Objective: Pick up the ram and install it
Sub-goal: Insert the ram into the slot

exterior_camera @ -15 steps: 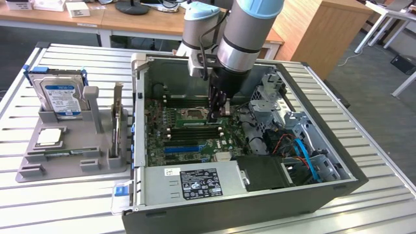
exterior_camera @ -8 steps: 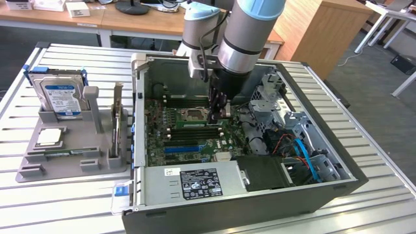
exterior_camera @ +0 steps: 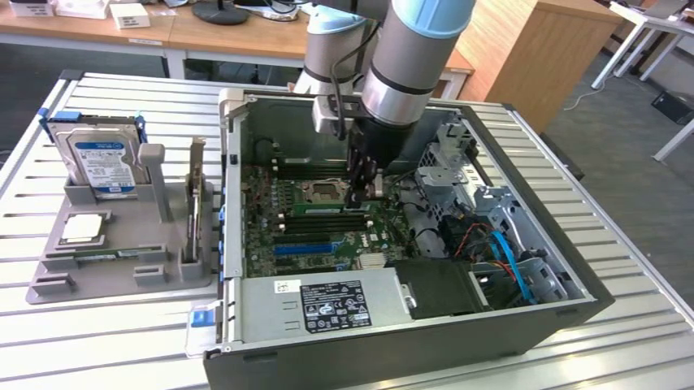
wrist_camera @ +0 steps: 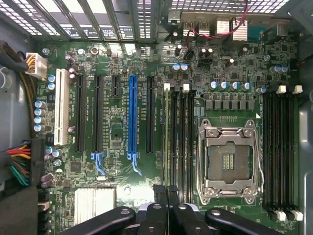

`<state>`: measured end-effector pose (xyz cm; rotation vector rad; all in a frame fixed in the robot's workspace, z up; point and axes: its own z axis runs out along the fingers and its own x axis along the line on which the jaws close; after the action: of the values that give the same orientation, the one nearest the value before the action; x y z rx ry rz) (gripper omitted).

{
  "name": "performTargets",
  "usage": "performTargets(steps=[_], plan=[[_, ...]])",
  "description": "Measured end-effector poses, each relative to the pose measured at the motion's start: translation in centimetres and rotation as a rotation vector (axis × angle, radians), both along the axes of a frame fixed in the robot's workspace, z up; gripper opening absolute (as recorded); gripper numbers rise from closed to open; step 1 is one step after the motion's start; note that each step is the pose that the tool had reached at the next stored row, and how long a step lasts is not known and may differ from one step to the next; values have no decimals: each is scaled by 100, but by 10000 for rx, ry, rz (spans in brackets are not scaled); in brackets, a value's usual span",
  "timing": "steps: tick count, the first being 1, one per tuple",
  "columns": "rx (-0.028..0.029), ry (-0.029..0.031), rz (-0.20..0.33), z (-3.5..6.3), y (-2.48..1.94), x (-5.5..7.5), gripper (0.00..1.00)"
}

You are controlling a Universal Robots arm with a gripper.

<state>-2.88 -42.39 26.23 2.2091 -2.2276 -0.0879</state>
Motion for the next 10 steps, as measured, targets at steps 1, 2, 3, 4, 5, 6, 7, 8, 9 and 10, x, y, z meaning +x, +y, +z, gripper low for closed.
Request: performTargets(steps=[1,2,3,4,5,6,7,8,9,10], plan=[[-2,1,2,-5,3,-12,11],[-4,2,2,-10,7,-25,11],[-3,1,2,-15,9,-34,11],[-3,2,2,-15,9,-35,11],[-3,1,3,-15,9,-35,11],[-4,2,3,-15,9,-35,11],[-1,1,4,-17,12,-36,11],[-2,1,2,-49,29,-44,11],[-5,2,4,-82,31,-46,11],[-4,2,3,-84,31,-46,11]])
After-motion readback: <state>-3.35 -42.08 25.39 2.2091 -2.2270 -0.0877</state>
